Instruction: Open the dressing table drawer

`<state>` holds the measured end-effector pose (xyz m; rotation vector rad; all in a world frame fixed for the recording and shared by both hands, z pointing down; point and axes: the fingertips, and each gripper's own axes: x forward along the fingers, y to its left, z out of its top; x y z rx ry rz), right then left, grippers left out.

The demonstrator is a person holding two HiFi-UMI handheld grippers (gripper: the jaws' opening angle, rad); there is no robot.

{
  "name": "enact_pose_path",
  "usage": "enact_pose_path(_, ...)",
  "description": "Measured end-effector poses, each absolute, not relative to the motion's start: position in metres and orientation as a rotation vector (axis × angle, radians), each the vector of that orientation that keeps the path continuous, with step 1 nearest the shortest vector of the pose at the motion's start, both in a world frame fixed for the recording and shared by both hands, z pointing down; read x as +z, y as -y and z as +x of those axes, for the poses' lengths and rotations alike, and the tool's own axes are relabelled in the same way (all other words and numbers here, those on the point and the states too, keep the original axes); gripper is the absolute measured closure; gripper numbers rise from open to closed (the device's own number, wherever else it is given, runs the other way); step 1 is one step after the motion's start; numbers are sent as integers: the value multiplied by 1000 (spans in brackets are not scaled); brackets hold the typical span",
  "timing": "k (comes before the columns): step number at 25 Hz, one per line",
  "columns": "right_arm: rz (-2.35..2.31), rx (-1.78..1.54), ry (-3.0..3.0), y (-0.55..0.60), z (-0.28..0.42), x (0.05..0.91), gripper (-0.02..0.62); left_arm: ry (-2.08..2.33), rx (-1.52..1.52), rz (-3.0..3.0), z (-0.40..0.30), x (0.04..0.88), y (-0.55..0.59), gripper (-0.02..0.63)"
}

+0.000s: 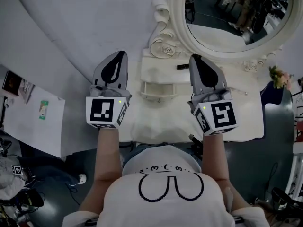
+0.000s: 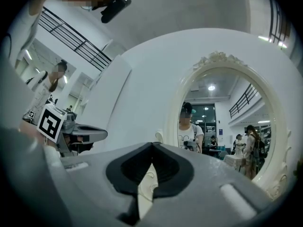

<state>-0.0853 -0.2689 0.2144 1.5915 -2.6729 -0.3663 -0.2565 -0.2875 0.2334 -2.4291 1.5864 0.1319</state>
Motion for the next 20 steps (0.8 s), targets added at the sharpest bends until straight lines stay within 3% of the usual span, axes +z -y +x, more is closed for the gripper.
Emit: enact_pose_path(20, 1574, -347, 2658, 265, -91, 222, 599, -1581, 135, -2424, -255, 233, 285, 607)
